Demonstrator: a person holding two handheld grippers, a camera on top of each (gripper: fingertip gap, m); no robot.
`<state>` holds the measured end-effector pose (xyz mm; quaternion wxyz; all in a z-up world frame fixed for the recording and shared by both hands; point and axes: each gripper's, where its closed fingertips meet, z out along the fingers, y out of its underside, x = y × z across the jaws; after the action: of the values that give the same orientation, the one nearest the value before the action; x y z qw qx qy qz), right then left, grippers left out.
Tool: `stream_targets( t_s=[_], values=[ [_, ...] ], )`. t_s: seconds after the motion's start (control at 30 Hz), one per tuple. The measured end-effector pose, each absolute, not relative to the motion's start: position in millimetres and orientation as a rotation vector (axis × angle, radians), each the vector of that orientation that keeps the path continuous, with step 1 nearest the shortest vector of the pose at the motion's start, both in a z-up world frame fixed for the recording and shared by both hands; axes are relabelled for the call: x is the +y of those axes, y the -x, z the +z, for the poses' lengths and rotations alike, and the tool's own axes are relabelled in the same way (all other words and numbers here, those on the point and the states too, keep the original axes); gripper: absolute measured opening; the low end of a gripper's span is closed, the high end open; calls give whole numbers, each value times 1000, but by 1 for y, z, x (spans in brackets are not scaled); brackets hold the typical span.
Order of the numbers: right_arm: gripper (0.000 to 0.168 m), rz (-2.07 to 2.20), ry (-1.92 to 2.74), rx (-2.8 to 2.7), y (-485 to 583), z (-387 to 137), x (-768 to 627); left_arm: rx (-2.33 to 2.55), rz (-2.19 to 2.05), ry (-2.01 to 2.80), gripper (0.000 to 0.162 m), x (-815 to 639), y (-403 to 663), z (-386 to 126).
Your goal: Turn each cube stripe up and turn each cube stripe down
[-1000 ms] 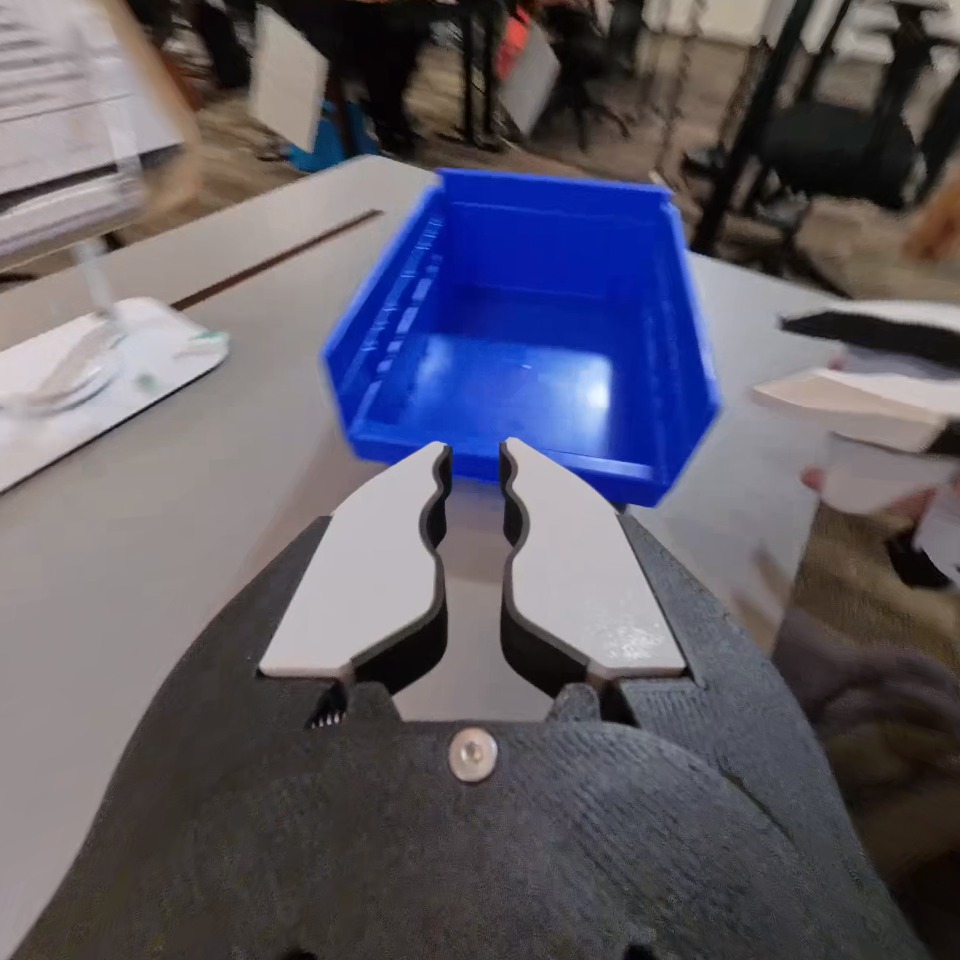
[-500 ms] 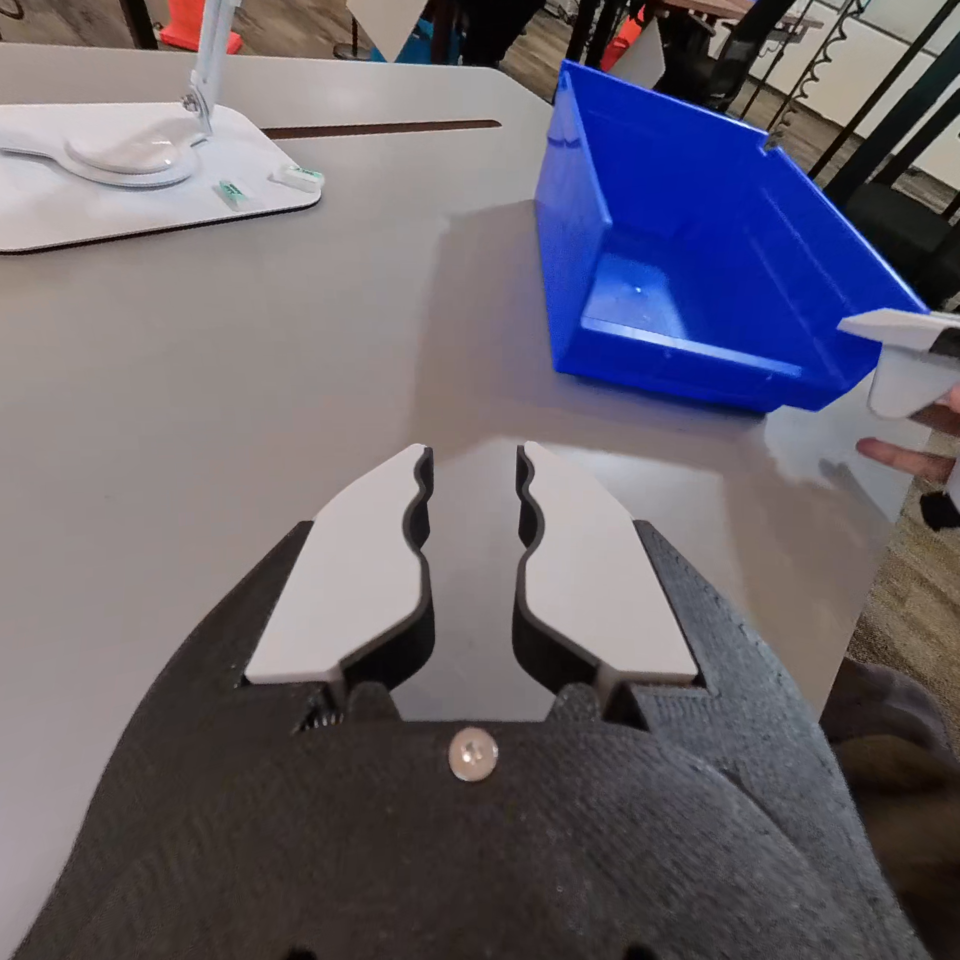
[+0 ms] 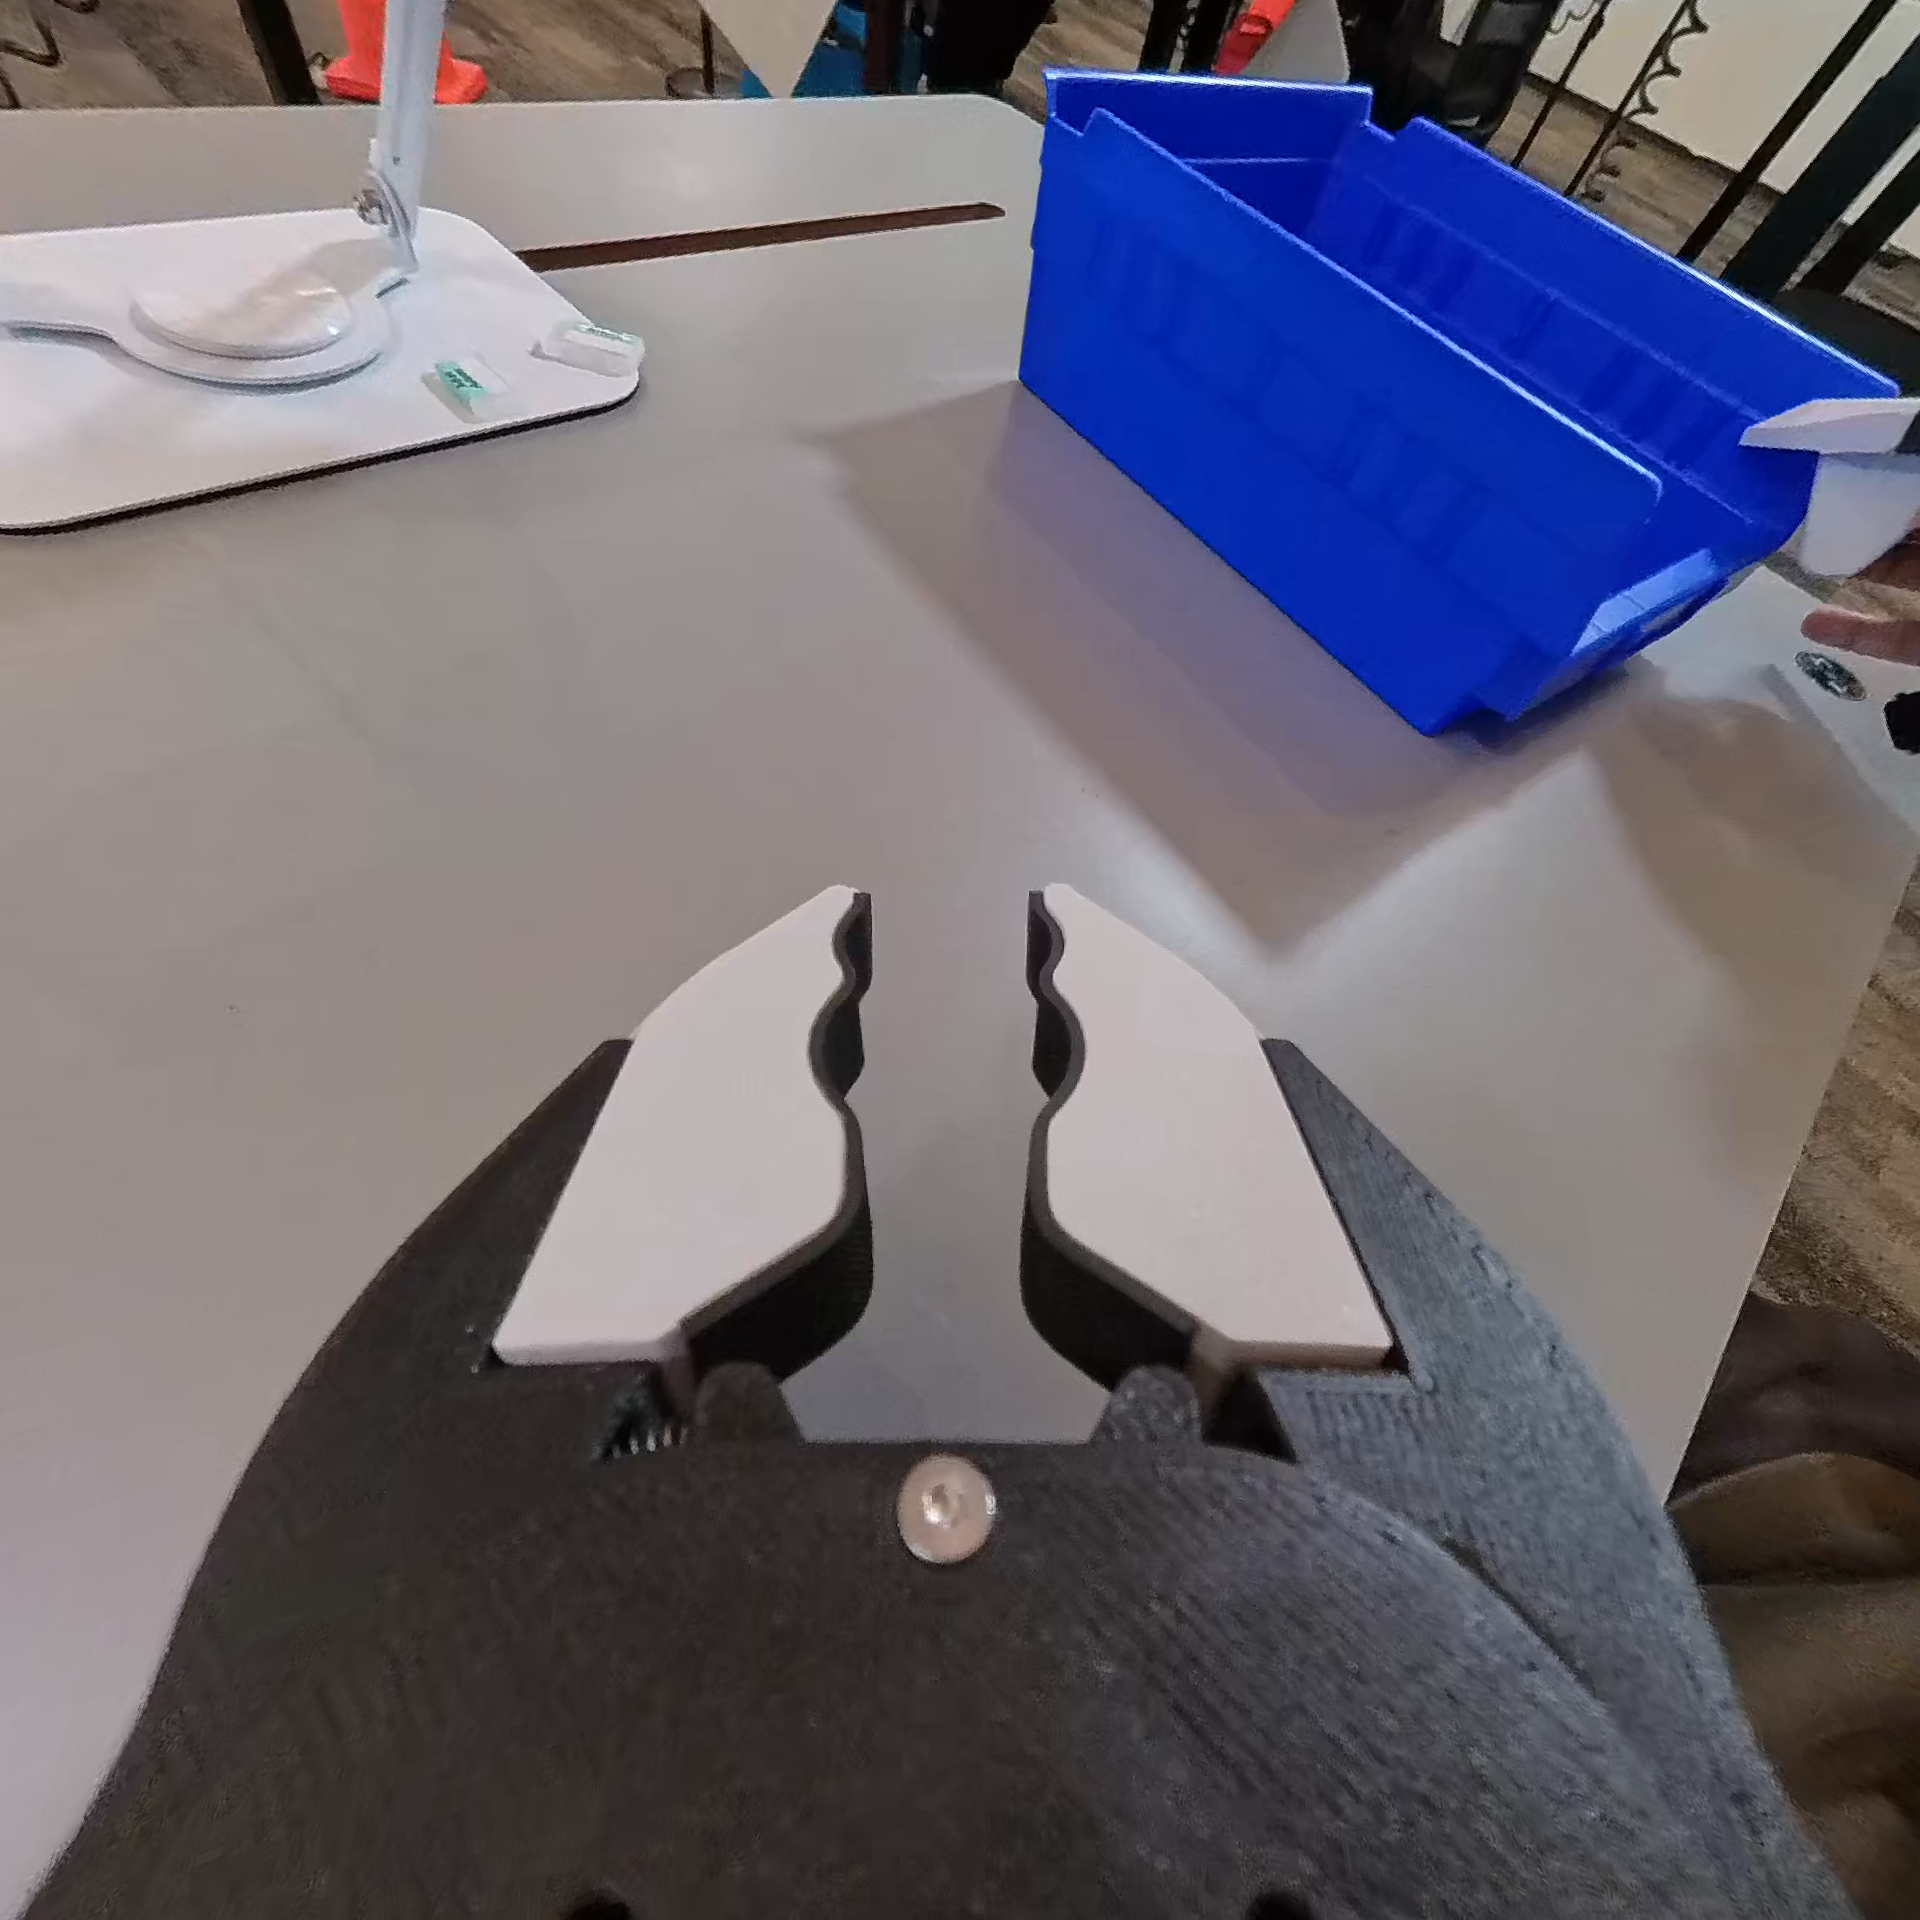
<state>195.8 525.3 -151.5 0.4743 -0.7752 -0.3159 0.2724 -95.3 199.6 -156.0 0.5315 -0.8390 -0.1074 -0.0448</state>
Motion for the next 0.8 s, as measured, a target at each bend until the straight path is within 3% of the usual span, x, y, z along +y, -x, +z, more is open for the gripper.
stream_targets(
  t_s=[0.8],
  values=[
    [4, 764, 1899, -811, -226, -151, 527, -267, -128, 2015, 26, 198, 103, -159]
  ],
)
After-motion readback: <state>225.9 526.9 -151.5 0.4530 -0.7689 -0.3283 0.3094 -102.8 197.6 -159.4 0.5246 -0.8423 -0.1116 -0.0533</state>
